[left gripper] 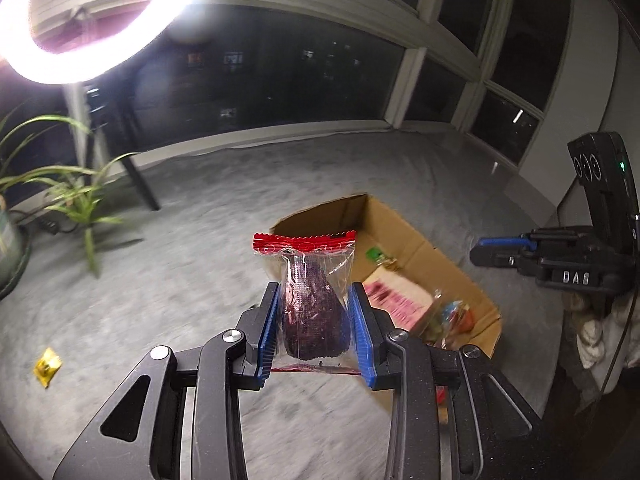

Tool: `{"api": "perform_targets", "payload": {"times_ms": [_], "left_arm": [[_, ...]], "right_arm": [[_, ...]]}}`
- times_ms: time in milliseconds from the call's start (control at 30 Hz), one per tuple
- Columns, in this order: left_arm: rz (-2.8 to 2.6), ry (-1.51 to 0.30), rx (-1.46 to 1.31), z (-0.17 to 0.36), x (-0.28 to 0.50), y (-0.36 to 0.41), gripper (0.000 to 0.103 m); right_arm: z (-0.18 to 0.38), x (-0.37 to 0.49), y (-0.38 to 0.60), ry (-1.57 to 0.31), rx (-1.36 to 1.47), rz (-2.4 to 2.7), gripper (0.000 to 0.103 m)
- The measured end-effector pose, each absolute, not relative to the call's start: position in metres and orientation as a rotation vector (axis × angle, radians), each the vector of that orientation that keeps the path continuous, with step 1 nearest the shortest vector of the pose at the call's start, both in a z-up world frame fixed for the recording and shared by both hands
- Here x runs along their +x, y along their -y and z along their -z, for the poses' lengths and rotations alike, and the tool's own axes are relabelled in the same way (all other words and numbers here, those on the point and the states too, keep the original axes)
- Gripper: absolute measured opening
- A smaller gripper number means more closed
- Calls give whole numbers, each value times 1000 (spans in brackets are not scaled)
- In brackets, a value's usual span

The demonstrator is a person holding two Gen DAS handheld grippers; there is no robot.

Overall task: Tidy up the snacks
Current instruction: 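Carry both snacks over the box and open both tools to drop them, then move both open tools toward the yellow packet and chocolate bar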

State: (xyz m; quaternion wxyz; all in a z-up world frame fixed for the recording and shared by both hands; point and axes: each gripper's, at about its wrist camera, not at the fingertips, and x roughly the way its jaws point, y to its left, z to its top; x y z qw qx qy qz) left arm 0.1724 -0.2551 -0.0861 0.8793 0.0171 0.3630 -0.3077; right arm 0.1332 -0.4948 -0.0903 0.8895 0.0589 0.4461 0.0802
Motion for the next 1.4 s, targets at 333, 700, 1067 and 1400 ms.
{"api": "perform_targets", "payload": {"times_ms": [333,700,1067,1400], "left_arm": [[664,-795,76,99,197,308,32],[668,-843,114,115,215,339,33],[627,-836,120,109,218,336,68],[624,-818,100,100,213,320,68]], "right_arm": [[110,136,510,-953,144,-168,20],[125,139,504,-986,120,-192,20],[116,134,492,-950,71,-208,78],[110,131,479,-947,44,-207,81]]}}
